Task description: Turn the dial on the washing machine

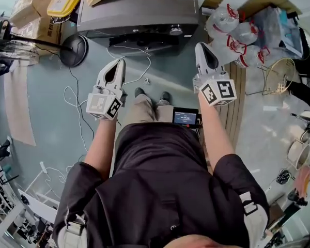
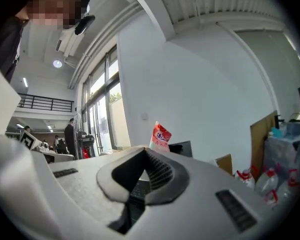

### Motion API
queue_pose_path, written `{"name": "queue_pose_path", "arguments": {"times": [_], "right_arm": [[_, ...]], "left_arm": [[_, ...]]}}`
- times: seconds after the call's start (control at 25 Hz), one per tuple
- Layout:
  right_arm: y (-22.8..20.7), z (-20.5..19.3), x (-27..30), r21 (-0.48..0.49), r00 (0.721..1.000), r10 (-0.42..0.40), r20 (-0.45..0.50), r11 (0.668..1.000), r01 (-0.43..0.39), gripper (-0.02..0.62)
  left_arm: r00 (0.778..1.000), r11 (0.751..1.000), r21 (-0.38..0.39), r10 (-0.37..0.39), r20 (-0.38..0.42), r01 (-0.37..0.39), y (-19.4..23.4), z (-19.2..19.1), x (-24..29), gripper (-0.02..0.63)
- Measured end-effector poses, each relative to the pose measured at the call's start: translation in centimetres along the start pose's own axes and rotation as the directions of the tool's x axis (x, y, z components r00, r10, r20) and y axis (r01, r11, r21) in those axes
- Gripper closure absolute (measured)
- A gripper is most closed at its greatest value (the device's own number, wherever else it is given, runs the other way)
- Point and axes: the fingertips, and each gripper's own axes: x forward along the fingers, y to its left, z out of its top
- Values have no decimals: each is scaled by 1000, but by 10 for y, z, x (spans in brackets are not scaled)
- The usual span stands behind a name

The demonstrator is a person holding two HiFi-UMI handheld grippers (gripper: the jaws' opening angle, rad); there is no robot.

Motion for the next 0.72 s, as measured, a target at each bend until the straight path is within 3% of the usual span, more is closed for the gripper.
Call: {"name": "queue_pose_path", "arguments": {"times": [0.36,0.72], "right_arm": [[43,13,-58,-83,999,-32,13,996,33,592],[143,-2,-128,-89,996,-92,16,992,93,592]], "left_arm": [[997,999,26,17,81,-19,27,35,-57,611],[993,999,-32,-5,116,9,44,28,-173,611]]}}
